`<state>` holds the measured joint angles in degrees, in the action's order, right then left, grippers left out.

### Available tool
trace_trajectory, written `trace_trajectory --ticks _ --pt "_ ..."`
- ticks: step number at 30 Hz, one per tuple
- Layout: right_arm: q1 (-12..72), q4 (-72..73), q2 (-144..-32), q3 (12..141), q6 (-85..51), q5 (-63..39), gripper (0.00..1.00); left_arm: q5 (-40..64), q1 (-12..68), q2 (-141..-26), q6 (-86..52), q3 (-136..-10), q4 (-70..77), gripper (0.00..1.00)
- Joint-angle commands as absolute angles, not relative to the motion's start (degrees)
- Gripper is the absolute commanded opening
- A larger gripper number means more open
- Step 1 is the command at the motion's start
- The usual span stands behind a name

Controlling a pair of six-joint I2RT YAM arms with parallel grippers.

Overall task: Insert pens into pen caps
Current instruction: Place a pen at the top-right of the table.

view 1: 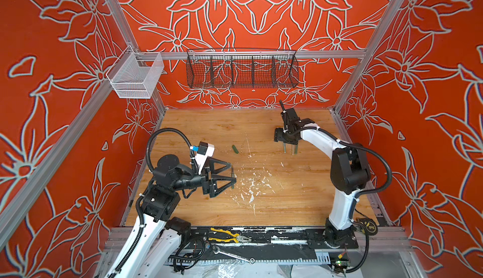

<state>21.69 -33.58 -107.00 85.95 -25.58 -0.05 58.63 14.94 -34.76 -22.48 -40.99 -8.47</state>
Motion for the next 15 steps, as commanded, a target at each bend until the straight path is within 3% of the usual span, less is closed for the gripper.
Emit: trace_trajectory --ticks 1,8,15 --pt "26.64 -31.72 -102.75 81.56 -21.17 -0.33 0.78 54.00 14.59 -33.82 -20.25 -42.62 -11.47 0.97" --pt "39.46 -20.39 -97.25 70.74 -23.69 -5.98 0.76 32.94 14.59 -31.04 -17.75 -43.69 -19.61 0.97" --pt "46.55 -22.16 -106.86 79.71 -23.82 -5.15 0.75 10.70 14.59 -29.74 -19.67 -43.58 -26.28 0.97"
